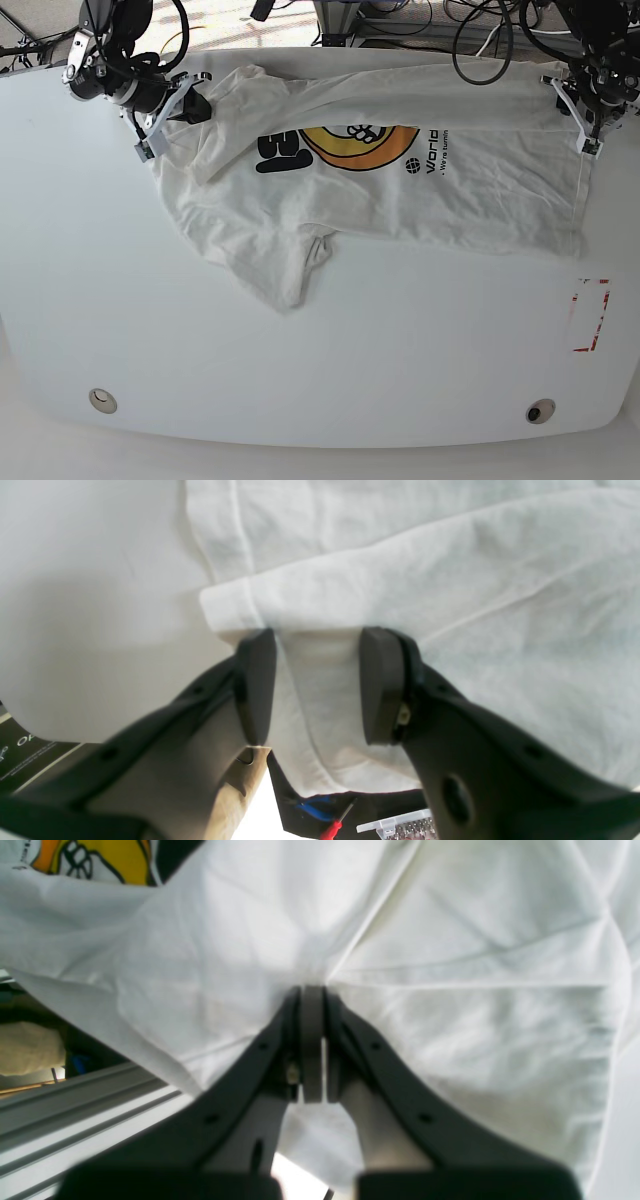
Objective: Fold the T-shirt properly
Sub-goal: 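Release and regrasp the shirt edge with the right gripper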
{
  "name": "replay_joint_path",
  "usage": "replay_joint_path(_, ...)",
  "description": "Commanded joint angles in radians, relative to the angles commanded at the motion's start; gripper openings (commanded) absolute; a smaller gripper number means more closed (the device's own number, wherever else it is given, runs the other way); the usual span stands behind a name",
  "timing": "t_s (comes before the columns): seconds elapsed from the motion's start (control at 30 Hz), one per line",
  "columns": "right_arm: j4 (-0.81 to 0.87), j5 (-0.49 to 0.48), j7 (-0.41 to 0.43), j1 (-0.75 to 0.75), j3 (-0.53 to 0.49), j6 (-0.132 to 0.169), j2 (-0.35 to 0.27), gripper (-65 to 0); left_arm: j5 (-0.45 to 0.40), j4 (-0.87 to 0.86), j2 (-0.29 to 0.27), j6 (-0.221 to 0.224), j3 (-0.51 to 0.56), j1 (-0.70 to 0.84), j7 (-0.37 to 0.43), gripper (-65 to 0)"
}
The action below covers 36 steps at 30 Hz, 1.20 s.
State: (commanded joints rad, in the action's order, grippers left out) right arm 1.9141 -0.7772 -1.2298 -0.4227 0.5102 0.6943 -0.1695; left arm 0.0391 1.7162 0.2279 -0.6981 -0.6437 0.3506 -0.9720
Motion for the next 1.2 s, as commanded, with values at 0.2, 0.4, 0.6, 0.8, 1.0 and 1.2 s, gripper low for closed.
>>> replay_joint_path(0.2,0.066,-0.002,0.0,-0.089,0.06,0.002,0.041,-65.0,-0.002,-0.005,0.0,0.0,0.003,0.0,0.0,-39.3)
replay_joint_path(0.4,0.063,-0.121,0.005,-0.184,0.16,0.002,0.043,-65.0,-0.002,-0.005,0.002,0.0,0.002,0.0,0.0,-39.3)
replay_joint_path(0.6,0.063,-0.178,0.002,-0.201,0.241,-0.006,0.043,-54.4,-0.002,-0.006,0.014,0.0,0.003,0.0,0.0,-39.3)
replay_joint_path(0.8,0.066,-0.206,0.003,-0.187,0.304,0.002,0.041,-45.3,-0.002,-0.006,0.014,0.0,0.003,0.0,0.0,-39.3)
replay_joint_path(1.0,0.066,-0.384,-0.002,-0.124,0.279,0.003,0.035,-45.3,-0.002,-0.006,0.014,0.0,0.003,0.0,0.0,-39.3)
replay_joint_path(1.2,0.057,-0.433,-0.002,-0.02,0.17,-0.005,0.035,-45.5,-0.002,-0.006,0.014,0.0,0.003,0.0,0.0,-39.3)
